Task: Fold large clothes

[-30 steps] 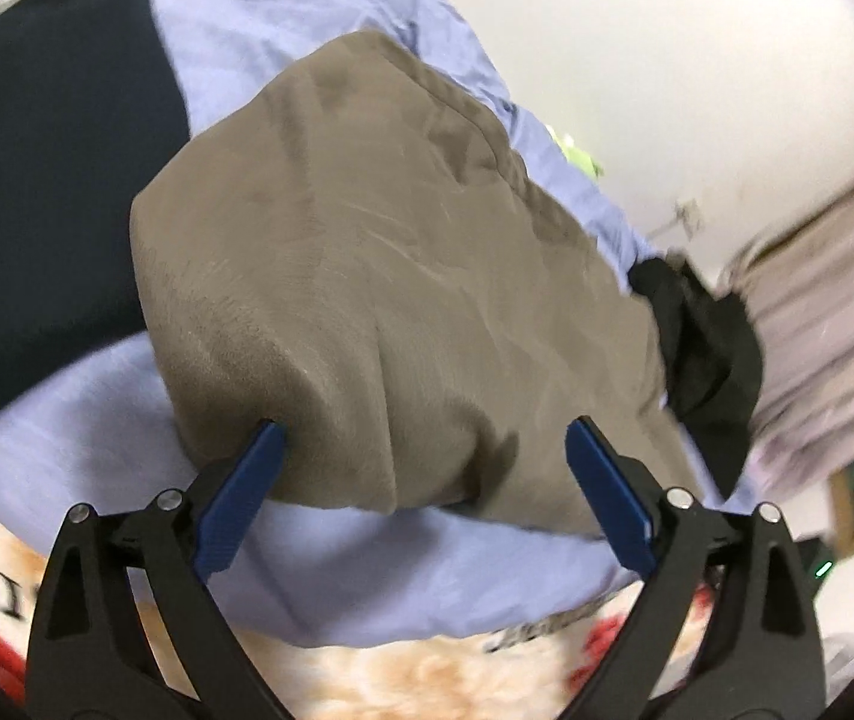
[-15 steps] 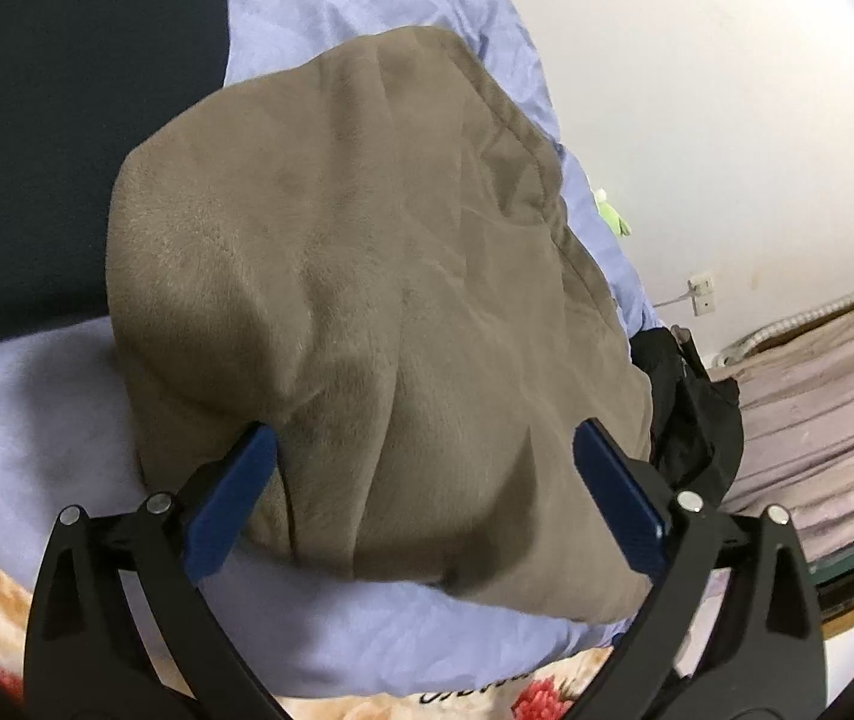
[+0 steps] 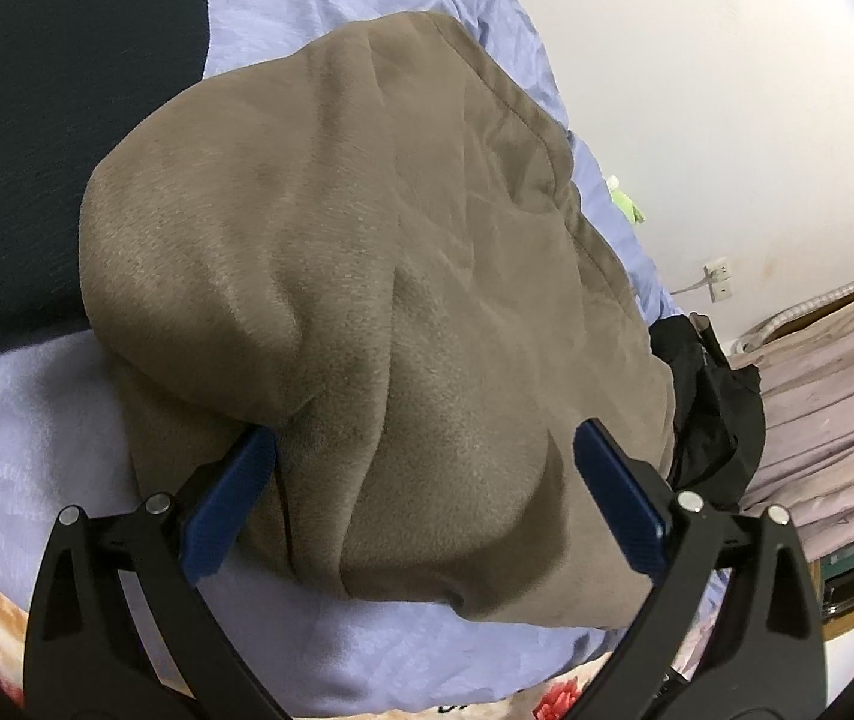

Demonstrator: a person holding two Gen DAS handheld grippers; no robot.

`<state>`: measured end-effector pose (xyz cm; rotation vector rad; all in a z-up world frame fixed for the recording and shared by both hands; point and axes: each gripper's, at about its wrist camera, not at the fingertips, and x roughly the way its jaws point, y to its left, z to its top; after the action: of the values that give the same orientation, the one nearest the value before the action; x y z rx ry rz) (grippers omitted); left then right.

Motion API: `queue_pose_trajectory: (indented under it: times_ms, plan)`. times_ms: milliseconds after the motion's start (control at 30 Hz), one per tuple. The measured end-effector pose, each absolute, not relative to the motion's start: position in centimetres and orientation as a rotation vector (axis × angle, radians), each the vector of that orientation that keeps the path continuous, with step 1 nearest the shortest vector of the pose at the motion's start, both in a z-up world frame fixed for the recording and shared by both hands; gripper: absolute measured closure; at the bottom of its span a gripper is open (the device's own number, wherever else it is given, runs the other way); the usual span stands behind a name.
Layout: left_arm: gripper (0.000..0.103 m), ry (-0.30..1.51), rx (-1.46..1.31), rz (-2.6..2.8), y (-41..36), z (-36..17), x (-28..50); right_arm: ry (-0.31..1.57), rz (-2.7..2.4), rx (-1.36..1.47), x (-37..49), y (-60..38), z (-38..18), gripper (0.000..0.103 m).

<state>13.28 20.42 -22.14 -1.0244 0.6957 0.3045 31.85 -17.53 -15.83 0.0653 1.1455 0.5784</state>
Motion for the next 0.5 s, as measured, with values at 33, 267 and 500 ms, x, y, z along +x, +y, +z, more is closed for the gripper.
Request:
queue_pose_trajectory:
  times_ms: [33,267,500]
  plan:
    - [0.007,0.698,-1.02,0.306,20.4,-22.1,13.3,1.159,0.576,0.088,32.2,-17.6,-16.1,0.015]
    - [0.007,0.705,-1.018,0.301,20.5,-22.1,13.4,1.231,0.494,0.464,36.6,-21.5,-18.1,0.014]
    - [0.007,0.715,-1.006,0.284,20.6,-22.2,13.6,1.251,0.461,0.736,39.2,-23.0,-20.1,0.013]
